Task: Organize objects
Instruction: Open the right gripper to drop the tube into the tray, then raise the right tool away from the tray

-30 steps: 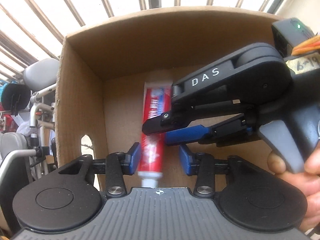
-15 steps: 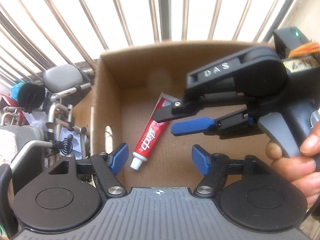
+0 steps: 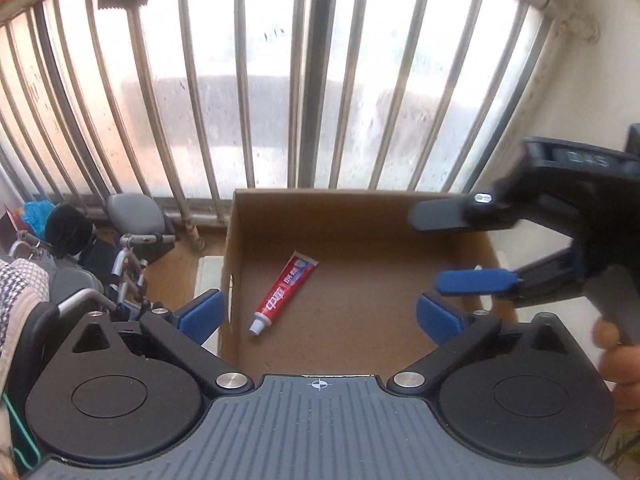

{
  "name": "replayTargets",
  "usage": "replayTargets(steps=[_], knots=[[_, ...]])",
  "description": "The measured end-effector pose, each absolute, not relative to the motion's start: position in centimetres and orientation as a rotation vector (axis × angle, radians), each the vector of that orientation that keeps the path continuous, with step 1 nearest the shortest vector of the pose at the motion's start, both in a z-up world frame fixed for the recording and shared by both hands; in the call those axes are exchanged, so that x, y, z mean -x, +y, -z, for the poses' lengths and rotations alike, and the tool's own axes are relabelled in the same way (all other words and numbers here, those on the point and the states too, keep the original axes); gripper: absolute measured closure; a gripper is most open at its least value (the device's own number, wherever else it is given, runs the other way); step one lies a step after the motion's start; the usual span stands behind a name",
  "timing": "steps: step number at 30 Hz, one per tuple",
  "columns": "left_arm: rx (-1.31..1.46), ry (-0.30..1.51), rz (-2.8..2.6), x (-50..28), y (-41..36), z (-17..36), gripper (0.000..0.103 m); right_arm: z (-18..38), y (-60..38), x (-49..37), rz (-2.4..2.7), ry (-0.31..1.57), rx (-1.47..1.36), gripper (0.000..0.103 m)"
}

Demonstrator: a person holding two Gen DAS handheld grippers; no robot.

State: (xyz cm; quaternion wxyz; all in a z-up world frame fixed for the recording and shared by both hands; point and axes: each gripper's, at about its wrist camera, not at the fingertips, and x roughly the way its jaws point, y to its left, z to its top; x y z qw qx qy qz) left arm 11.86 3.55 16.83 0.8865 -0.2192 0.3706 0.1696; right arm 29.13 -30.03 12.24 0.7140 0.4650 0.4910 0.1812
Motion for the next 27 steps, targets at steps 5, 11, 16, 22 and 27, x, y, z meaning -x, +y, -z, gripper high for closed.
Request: replayTargets(steps=[5,11,16,22,27], knots=[[0.477,0.712,-0.339,-9.1,2.9,-17.4,0.0,-17.7,-30.1,-24.5,-0.375,0.994,-0.844,0.005],[0.502,0.64,-0.328,-6.8,2.5,-17.8,0.0,-24.5,-29.4,-19.6,-0.235,0.802,-0.546,0.0],[0.553,0.572,-0.313,-4.2,1.3,-19.4,0.0,-28.3,-28.2,-16.6,-0.117,0.675,-0.314,0.0],[0.558,0.514,-0.319,-1.5,1.0,-20.2,0.0,-30.9,-25.5,-13.6,-0.03,0.549,-0.105,0.0],[0.606,0.502,-0.317,0.2,1.3,-20.1,0.0,-32.4,-23.8,-11.7,0.006,0.478,-0.023,0.0]])
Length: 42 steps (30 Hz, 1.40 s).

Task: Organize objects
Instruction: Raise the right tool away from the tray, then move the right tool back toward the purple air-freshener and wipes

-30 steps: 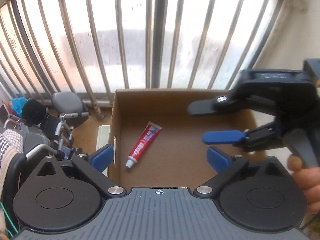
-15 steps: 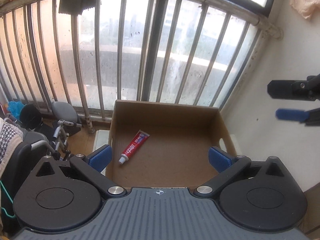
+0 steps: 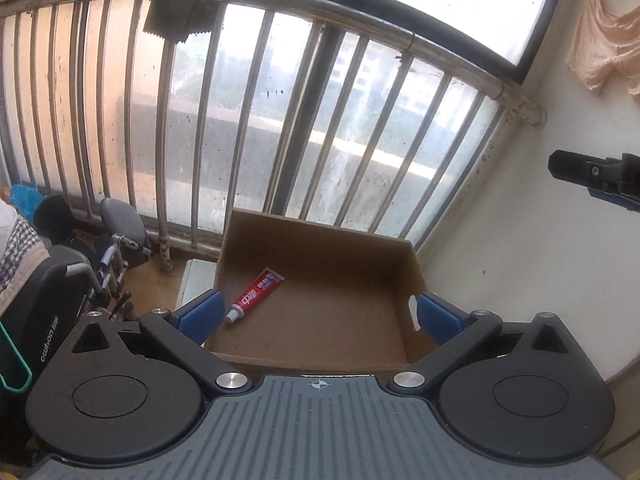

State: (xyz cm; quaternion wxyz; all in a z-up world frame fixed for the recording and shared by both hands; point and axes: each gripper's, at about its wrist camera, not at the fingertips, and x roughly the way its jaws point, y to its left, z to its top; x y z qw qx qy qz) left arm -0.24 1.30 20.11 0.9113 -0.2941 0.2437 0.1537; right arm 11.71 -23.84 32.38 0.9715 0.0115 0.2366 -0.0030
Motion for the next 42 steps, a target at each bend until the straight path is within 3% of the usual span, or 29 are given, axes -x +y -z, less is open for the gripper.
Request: replayTargets(steps=[11,23,35,42], knots=[[0.501,0.461,-0.375,2.6,0.6,-21.1,0.0,-34.1,-22.6,-9.4,0.08,0.397,0.097,0.0],[0.532,0.408,-0.296,4.1,0.9,-21.1,0.0,-35.3,-21.4,-7.8,-0.078,0.332,0.032,0.0],[0.626,0.398,-0.299,6.4,1.7,-19.1,0.0,-33.4,-21.9,-8.8,-0.166,0.426,-0.157,0.0],[0.508,0.465,-0.337,6.3,-0.5,-15.8,0.0,-29.1,-21.5,-9.6,-0.181,0.55,-0.212,0.0]])
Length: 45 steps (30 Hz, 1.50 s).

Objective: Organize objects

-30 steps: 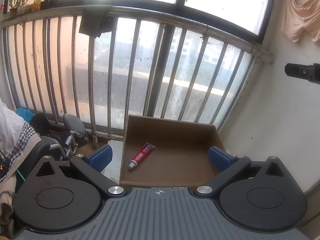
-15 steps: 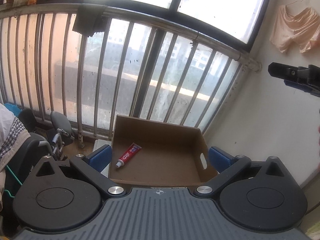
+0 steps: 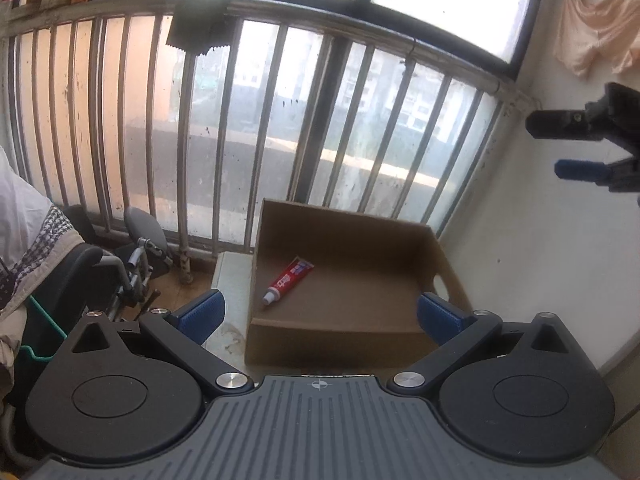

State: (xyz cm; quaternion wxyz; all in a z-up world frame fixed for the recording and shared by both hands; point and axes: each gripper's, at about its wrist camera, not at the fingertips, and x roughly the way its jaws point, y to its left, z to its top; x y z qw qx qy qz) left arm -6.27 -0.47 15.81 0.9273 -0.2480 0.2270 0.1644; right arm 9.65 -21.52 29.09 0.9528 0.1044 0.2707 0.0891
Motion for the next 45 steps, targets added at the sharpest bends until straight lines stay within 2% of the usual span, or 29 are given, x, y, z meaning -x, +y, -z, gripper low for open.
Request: replayTargets(steps=[7,16,22,28,33,39,40,45], knots=[[0.464,0.589,-0.337,3.4,-2.8,-10.7,0.0,-20.2,-19.5,-12.2,-0.237,0.761,-0.255,0.0],[0.347,0.731,-0.276,-1.2,-5.2,-3.2,0.0,-7.5,-18.6,-14.9,-0.297,0.929,-0.317,0.0],[0.327,0.816,-0.264,-2.7,-6.0,-1.6,0.0,-2.6,-18.9,-16.1,-0.343,0.99,-0.395,0.001],[0.306,0.844,-0.262,-4.2,-6.0,-1.3,0.006,-0.7,-18.9,-17.4,-0.385,1.023,-0.438,0.011],[0.282,0.891,-0.254,-5.4,-6.3,-1.0,0.019,0.5,-18.8,-18.4,-0.419,1.055,-0.451,0.023],[0.262,0.932,-0.217,-6.0,-6.6,-0.6,0.025,2.0,-19.1,-19.3,-0.439,1.09,-0.483,0.034],[0.261,0.938,-0.214,-6.2,-6.6,-0.5,0.025,2.2,-19.1,-19.5,-0.441,1.094,-0.488,0.039],[0.247,0.97,-0.214,-6.9,-6.6,0.3,0.03,2.9,-19.1,-20.3,-0.464,1.116,-0.49,0.045]])
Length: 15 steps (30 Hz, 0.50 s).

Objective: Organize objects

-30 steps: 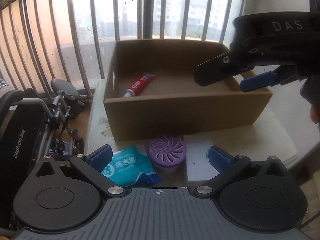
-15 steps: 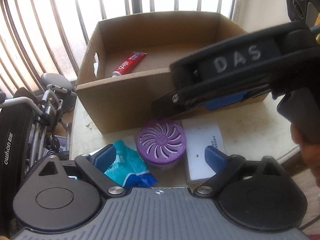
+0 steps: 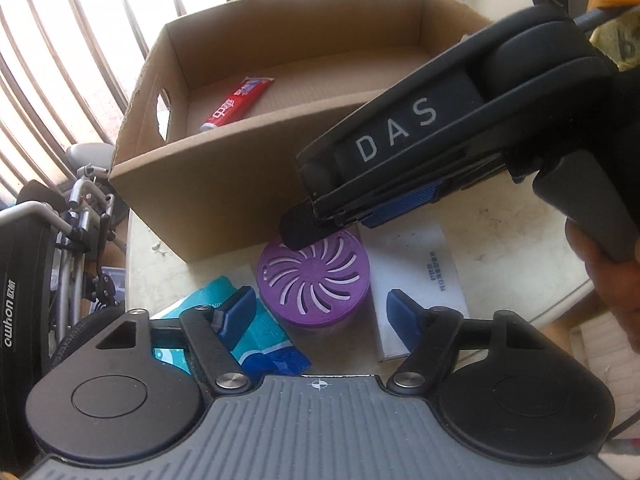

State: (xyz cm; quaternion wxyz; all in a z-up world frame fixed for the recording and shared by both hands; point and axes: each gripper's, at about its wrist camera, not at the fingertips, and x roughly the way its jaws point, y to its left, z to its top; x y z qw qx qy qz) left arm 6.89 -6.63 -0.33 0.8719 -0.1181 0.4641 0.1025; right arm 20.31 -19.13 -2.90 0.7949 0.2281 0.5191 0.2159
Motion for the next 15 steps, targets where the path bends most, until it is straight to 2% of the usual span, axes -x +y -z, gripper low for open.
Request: replayTargets(steps=[8,15], knots=[[0.267,1.007,-0.214,-7.8,-6.6,1.2,0.031,4.2,-19.1,-21.2,-0.481,1.162,-0.492,0.06],[0.315,0.998,-0.234,-8.4,-6.3,1.6,0.032,5.2,-19.2,-21.8,-0.489,1.182,-0.513,0.063]])
